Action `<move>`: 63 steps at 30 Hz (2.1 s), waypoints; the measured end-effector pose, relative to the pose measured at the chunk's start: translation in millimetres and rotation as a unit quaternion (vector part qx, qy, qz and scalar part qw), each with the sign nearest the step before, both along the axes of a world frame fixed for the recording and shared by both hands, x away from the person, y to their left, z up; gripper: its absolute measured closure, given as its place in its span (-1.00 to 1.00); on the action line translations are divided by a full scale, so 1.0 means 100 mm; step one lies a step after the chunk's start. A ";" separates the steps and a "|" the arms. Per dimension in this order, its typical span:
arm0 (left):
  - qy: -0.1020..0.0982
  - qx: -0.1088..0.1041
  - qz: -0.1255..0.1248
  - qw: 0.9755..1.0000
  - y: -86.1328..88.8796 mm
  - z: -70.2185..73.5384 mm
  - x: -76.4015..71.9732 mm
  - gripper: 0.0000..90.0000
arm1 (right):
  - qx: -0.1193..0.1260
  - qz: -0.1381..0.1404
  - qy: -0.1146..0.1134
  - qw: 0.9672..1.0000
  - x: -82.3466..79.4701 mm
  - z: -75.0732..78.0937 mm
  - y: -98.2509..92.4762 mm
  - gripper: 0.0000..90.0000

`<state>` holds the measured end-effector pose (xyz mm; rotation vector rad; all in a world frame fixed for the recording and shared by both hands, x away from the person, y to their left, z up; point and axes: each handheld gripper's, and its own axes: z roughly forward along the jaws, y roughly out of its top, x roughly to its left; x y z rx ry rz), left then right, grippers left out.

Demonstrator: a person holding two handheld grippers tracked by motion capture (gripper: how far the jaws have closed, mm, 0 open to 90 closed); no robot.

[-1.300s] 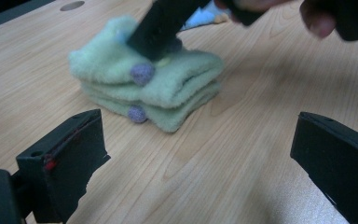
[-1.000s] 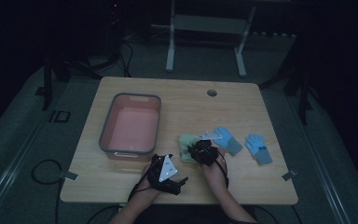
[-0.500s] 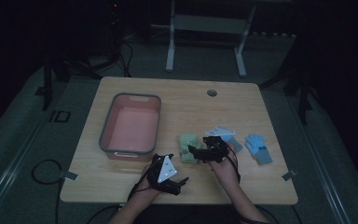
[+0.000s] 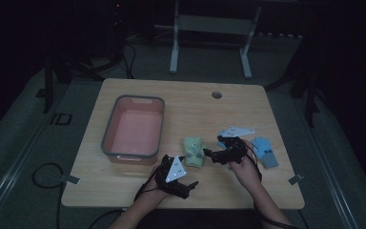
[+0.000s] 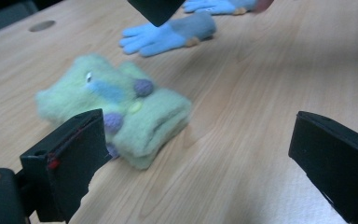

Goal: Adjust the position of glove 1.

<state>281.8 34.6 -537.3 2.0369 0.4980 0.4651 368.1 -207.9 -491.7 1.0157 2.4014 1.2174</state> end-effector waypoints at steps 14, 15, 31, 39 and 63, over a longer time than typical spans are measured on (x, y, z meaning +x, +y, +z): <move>0.001 0.068 -0.057 0.996 -0.11 0.00 0.29 -0.74 | 0.003 0.020 0.005 1.000 0.19 0.08 0.00 -0.09; 0.000 0.072 -0.065 0.995 -0.12 0.00 0.31 -0.68 | 0.003 0.021 0.004 1.000 0.22 0.08 0.02 -0.06; -0.020 0.150 -0.081 0.985 -0.30 -0.15 0.59 -0.17 | -0.002 0.029 0.096 0.995 0.67 -0.31 0.43 -0.21; -0.046 0.177 -0.069 0.981 -0.33 -0.17 0.58 0.10 | -0.003 0.026 0.146 0.989 0.72 -0.49 0.42 -0.23; -0.036 0.195 -0.061 0.978 -0.33 0.36 0.58 0.63 | 0.053 0.054 0.132 0.988 0.61 -0.10 0.36 0.54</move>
